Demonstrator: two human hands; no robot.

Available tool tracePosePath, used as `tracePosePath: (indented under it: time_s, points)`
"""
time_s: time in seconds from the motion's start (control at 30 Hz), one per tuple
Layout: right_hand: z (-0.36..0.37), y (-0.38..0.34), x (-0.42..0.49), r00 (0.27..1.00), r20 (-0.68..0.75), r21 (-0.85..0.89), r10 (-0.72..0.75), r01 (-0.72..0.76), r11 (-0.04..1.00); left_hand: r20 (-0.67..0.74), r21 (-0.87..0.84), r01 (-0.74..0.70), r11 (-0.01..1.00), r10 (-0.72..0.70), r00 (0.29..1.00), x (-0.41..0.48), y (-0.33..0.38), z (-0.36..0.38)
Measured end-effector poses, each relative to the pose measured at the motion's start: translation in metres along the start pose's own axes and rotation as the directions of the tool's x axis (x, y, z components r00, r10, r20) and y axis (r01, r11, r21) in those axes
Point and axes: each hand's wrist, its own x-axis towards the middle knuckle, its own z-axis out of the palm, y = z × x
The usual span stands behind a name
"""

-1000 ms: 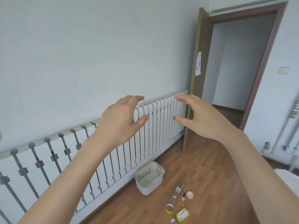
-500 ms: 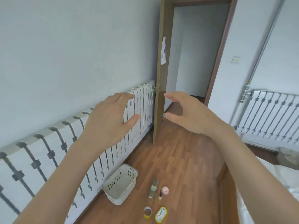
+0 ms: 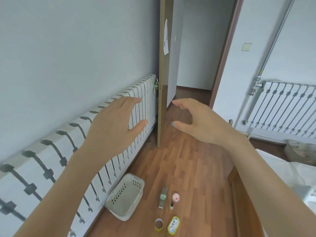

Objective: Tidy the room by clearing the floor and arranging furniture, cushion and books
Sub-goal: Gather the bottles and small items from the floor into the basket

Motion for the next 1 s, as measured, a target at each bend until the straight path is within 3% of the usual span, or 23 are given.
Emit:
tracePosePath:
  time_s: [0.63,1.0]
  points:
    - [0.076,0.091,0.1,0.999,0.037,0.094,-0.024,0.021,0.995,0.101,0.06,0.136,0.989,-0.142,0.985,0.058,-0.038,0.1]
    - [0.146,0.12,0.128,0.993,0.115,0.156,0.035,-0.053,0.986,0.186,0.076,0.169,0.983,-0.181,0.966,0.068,-0.084,0.153]
